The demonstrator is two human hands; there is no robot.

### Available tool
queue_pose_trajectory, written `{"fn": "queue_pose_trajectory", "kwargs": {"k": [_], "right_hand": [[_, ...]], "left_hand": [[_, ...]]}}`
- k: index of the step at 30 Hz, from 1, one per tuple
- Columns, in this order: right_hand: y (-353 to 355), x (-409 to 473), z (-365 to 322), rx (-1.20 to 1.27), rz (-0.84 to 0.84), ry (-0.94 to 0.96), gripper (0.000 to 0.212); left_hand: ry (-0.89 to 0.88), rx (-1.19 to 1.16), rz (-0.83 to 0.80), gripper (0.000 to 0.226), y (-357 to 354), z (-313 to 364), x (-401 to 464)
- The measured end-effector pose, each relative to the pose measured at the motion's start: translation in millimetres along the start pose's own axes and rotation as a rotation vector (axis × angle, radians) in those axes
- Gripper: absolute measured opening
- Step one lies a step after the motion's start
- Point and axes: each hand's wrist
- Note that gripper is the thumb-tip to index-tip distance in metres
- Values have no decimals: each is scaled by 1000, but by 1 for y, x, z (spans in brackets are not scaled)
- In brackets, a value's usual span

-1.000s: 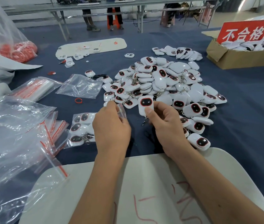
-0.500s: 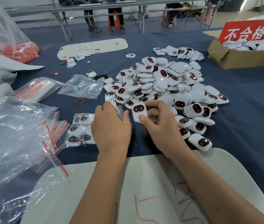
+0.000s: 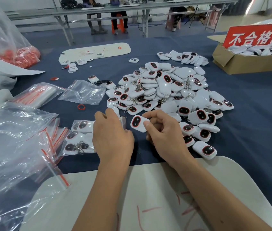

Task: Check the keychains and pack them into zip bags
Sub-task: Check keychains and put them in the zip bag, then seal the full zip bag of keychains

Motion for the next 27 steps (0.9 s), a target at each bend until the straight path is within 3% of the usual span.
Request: {"fn": "queue_pose_trajectory", "kwargs": {"k": [6,14,19,22,27], "right_hand": [[0,0,1,8,-2,-17,11],[0,-7,-6,130,-23,37,5],[-3,-8,-6,8,-52,66,4],[-3,-8,-7,-3,16,84,7],[0,-12,-12,-113,-297,110,30]], "left_hand": [[7,-90,70,2,5,-11,6],[-58,-528,107,21,11,-19,13],[-366,-563,104,20,9,-6,3],[-432,-623,187,16,4,1,1],[-383,-685,339,9,2,5,1]]}}
Point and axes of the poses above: each hand's wrist, its own x-axis towards the middle knuckle, its own y-axis out of the back of the hand, z = x × y, and after that the axes turned 8 degrees about -y, right-handed
